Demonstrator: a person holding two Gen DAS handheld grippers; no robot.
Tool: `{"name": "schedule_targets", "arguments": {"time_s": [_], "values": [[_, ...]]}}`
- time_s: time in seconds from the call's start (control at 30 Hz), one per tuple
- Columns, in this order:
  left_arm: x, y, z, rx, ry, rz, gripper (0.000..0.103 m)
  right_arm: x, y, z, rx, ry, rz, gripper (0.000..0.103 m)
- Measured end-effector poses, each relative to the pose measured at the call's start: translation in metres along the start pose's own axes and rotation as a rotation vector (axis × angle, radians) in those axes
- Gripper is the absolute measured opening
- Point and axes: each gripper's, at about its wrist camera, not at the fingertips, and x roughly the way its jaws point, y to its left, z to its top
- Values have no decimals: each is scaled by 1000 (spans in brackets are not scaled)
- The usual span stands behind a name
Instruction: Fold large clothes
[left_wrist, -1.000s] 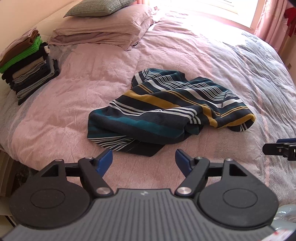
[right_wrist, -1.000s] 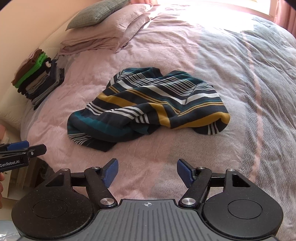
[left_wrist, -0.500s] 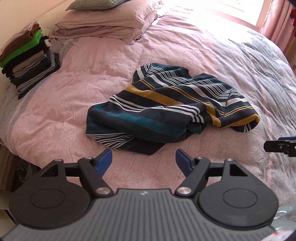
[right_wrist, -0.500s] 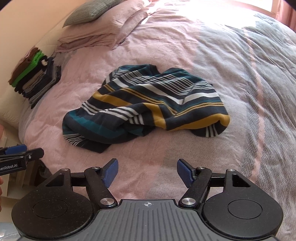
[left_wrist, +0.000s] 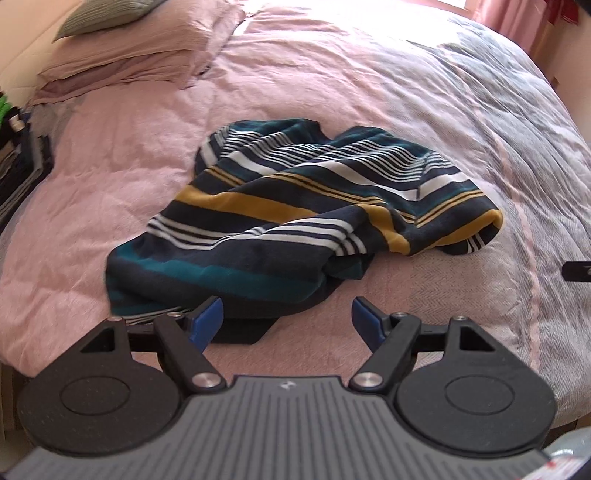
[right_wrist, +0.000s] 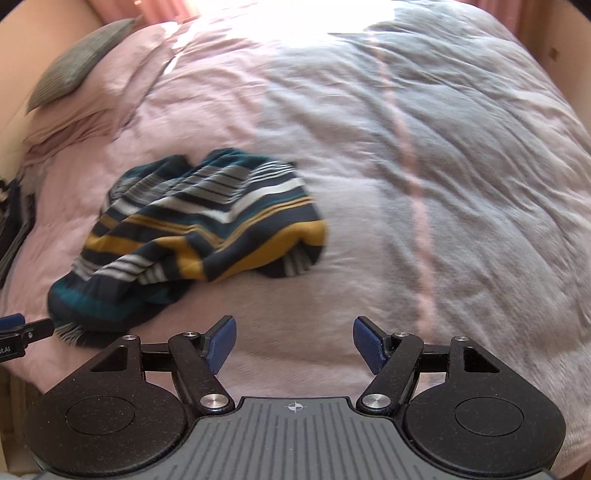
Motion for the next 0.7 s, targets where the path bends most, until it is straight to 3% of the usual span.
{"name": "schedule_targets", "arguments": {"time_s": [0.4, 0.5, 0.7], "values": [[82, -97, 25, 292, -46, -179, 74, -15, -116, -26, 252, -16, -230, 67], [108, -125, 25, 387, -51, -190, 74, -25, -142, -39, 325, -14, -287, 67], [155, -179, 19, 620, -102, -132, 74, -32, -170, -59, 427, 16, -333, 67]]}}
